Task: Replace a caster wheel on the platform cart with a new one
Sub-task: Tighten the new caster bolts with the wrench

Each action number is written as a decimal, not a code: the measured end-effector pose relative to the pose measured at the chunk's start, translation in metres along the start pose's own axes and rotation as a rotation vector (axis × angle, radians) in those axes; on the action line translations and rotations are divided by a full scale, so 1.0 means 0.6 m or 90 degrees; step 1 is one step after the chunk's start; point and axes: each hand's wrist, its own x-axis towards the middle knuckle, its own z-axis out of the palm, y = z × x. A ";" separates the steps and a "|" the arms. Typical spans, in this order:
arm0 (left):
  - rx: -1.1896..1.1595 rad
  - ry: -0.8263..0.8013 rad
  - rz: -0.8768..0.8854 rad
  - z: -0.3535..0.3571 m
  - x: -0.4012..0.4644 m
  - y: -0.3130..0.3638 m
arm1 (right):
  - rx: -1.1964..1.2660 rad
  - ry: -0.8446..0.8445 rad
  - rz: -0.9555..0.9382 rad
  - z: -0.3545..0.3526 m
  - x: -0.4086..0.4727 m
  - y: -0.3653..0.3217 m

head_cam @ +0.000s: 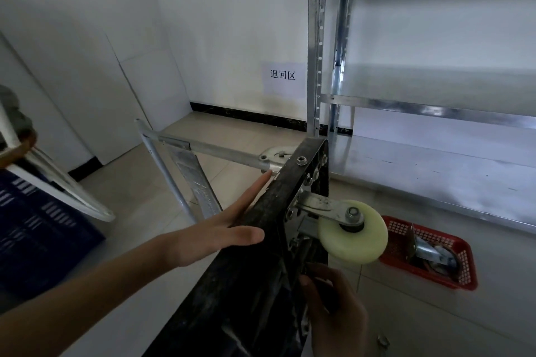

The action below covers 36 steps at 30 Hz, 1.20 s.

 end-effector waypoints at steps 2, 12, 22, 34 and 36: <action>-0.024 0.009 -0.013 0.001 0.000 -0.007 | 0.013 -0.004 -0.005 0.000 0.002 0.002; -0.034 0.027 0.027 0.012 -0.005 -0.021 | 0.045 0.092 -0.061 0.029 0.021 0.013; -0.006 0.024 0.026 0.005 -0.004 -0.012 | 0.108 0.107 -0.029 0.061 0.044 0.008; 0.035 0.007 0.043 0.002 -0.006 -0.004 | 0.147 0.062 0.051 0.060 0.046 0.008; 0.033 0.008 0.045 0.002 -0.006 -0.005 | 0.147 0.059 0.056 0.060 0.047 0.007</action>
